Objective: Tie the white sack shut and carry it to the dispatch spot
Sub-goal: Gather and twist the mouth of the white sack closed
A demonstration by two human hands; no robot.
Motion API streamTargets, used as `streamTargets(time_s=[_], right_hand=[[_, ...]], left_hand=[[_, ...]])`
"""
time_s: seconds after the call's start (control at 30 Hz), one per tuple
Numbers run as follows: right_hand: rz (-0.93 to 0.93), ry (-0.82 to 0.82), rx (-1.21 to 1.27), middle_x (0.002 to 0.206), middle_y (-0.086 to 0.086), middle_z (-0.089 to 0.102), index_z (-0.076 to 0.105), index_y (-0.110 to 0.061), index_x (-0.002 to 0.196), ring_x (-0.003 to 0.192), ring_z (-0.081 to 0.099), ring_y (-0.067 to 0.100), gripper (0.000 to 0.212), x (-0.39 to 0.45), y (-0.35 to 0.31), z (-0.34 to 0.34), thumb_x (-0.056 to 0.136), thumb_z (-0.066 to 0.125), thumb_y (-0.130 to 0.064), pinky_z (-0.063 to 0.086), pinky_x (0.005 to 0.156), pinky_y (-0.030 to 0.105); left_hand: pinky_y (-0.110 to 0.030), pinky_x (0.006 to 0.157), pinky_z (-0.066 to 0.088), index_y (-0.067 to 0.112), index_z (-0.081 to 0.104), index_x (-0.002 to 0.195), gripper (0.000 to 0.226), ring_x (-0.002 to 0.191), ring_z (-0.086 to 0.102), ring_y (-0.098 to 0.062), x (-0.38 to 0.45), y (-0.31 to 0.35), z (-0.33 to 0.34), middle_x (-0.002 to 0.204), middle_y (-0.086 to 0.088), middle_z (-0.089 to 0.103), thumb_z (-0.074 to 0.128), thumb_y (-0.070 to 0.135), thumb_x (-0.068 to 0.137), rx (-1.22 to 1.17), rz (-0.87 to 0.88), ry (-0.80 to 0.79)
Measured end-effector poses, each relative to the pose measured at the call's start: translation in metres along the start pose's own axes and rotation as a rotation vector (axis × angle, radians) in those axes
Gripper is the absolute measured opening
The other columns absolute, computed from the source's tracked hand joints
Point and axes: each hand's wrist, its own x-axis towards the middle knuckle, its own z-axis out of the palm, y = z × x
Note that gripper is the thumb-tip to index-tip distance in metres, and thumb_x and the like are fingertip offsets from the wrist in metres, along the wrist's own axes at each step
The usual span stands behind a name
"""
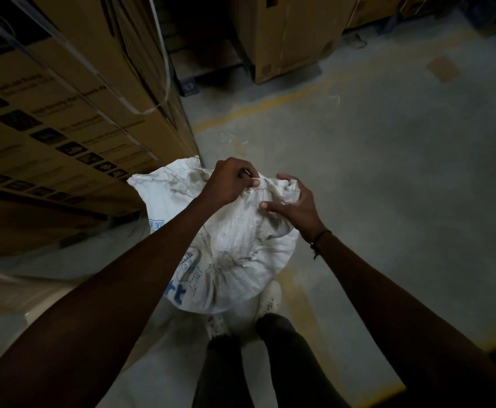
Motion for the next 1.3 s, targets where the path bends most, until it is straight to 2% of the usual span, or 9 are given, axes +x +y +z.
streamTargets(time_s=[0.17,0.33,0.43,0.53,0.67,0.77,0.9,1.17,1.3], right_hand=[[-0.009,-0.13,-0.16,0.075,0.007,0.064,0.062,0.008,0.082,0.068,0.057,0.015,0.061,0.021,-0.002,0.014,0.067,0.1,-0.038,0.049,0.065,0.035],[-0.04,-0.133,-0.26,0.103,-0.002,0.076,0.072,-0.011,0.107,0.09,0.072,0.011,0.056,0.03,-0.005,0.013,0.071,0.094,-0.048,0.057,0.084,0.029],[-0.08,-0.204,-0.263,0.089,-0.001,0.07,0.07,0.003,0.096,0.077,0.061,0.006,0.04,0.027,-0.01,0.011,0.081,0.092,-0.027,0.05,0.075,0.024],[-0.095,-0.209,-0.238,0.084,0.005,0.065,0.066,0.01,0.091,0.074,0.055,0.007,0.039,0.024,-0.013,0.011,0.083,0.091,-0.019,0.047,0.071,0.02],[-0.077,-0.23,-0.223,0.102,0.004,0.077,0.075,0.0,0.112,0.084,0.068,-0.003,0.035,0.017,-0.014,0.009,0.083,0.09,-0.013,0.051,0.079,0.01],[-0.069,-0.229,-0.201,0.106,-0.002,0.078,0.076,-0.006,0.116,0.089,0.07,-0.006,0.037,0.013,-0.015,0.011,0.083,0.089,-0.012,0.052,0.083,0.011],[-0.063,-0.236,-0.133,0.118,0.001,0.08,0.076,-0.011,0.123,0.102,0.073,0.002,0.042,0.009,-0.016,0.013,0.084,0.088,-0.011,0.056,0.091,0.018],[-0.074,-0.27,-0.058,0.137,-0.003,0.073,0.065,-0.014,0.144,0.125,0.069,0.011,0.08,0.024,-0.021,0.037,0.07,0.097,-0.009,0.056,0.106,0.028],[-0.14,-0.232,-0.13,0.101,0.005,0.077,0.073,-0.009,0.099,0.093,0.07,0.014,0.058,0.037,-0.022,0.077,0.055,0.105,-0.029,0.06,0.091,0.046]], left_hand=[[-0.011,0.057,0.044,0.01,0.065,0.092,0.024,0.061,0.07,0.003,0.005,-0.001,-0.003,0.071,-0.007,0.078,0.087,0.011,0.081,-0.103,-0.064,-0.014],[-0.021,0.062,0.048,0.012,0.061,0.093,0.025,0.065,0.066,0.002,0.004,-0.009,-0.024,0.071,0.007,0.073,0.083,0.023,0.089,-0.122,-0.061,-0.006],[-0.03,0.08,0.054,0.006,0.067,0.096,0.029,0.09,0.072,-0.015,-0.007,-0.019,-0.048,0.094,-0.005,0.077,0.086,0.024,0.086,-0.048,0.027,-0.013],[-0.032,0.089,0.052,0.011,0.071,0.098,0.038,0.101,0.07,-0.015,-0.02,-0.038,-0.067,0.104,-0.001,0.076,0.095,0.026,0.073,0.133,0.108,-0.053],[-0.01,0.091,0.043,0.022,0.072,0.091,0.03,0.111,0.069,-0.017,-0.029,-0.061,-0.076,0.11,-0.003,0.076,0.095,0.025,0.073,0.208,0.171,-0.081],[-0.02,0.096,0.046,0.016,0.077,0.092,0.02,0.117,0.067,-0.015,-0.032,-0.069,-0.077,0.115,-0.003,0.076,0.091,0.024,0.079,0.237,0.217,-0.062],[-0.036,0.082,0.051,0.016,0.073,0.1,0.016,0.097,0.069,-0.017,-0.035,-0.071,-0.072,0.1,0.0,0.075,0.081,0.025,0.089,0.3,0.273,-0.097],[-0.025,0.069,0.054,0.009,0.071,0.092,0.009,0.073,0.073,-0.015,-0.016,-0.061,-0.064,0.077,-0.006,0.075,0.077,0.003,0.088,0.152,0.145,-0.069],[-0.02,0.061,0.05,0.016,0.059,0.095,0.027,0.065,0.067,0.004,0.001,-0.053,-0.061,0.076,-0.005,0.074,0.071,-0.007,0.086,0.077,0.094,-0.11]])
